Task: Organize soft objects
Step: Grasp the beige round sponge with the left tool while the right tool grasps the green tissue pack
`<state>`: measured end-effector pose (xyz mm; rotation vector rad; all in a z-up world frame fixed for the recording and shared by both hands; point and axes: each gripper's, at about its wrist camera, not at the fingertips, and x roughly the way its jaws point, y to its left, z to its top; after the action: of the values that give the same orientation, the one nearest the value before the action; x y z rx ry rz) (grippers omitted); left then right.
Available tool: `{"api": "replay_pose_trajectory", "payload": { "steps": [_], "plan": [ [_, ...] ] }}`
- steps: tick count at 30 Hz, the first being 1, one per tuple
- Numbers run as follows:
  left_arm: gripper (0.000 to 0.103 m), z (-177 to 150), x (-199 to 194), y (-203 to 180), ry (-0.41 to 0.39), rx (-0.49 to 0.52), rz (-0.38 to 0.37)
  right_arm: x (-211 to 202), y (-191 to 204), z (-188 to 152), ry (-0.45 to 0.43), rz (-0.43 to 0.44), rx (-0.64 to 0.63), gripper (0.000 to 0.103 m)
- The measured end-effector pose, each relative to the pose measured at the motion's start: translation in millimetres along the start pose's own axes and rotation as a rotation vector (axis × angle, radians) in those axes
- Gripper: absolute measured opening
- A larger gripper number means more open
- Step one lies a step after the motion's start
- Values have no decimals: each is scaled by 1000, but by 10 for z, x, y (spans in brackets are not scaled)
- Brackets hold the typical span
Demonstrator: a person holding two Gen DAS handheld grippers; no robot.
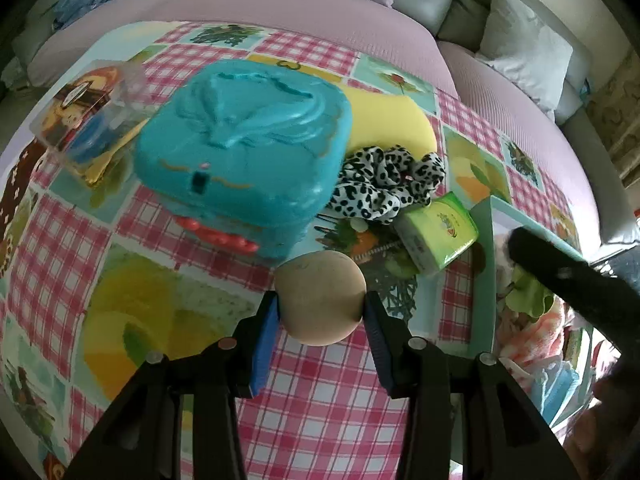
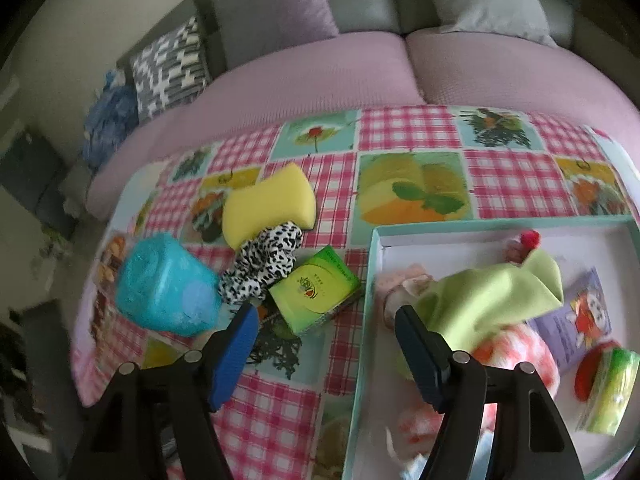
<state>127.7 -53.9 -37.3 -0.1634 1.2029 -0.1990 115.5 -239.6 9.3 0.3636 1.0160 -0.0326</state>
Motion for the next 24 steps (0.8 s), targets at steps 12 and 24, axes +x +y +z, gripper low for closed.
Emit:
{"api": "replay_pose_trajectory", "payload": {
  "steps": [12,24],
  "plan": [
    [44,-4,-137,156,-11,-81,-33,401,334,51,66,-51,-263,69],
    [44,32,-181,199,-11,-130,-74,737,442,129,134,-73,-383,69]
  ]
}}
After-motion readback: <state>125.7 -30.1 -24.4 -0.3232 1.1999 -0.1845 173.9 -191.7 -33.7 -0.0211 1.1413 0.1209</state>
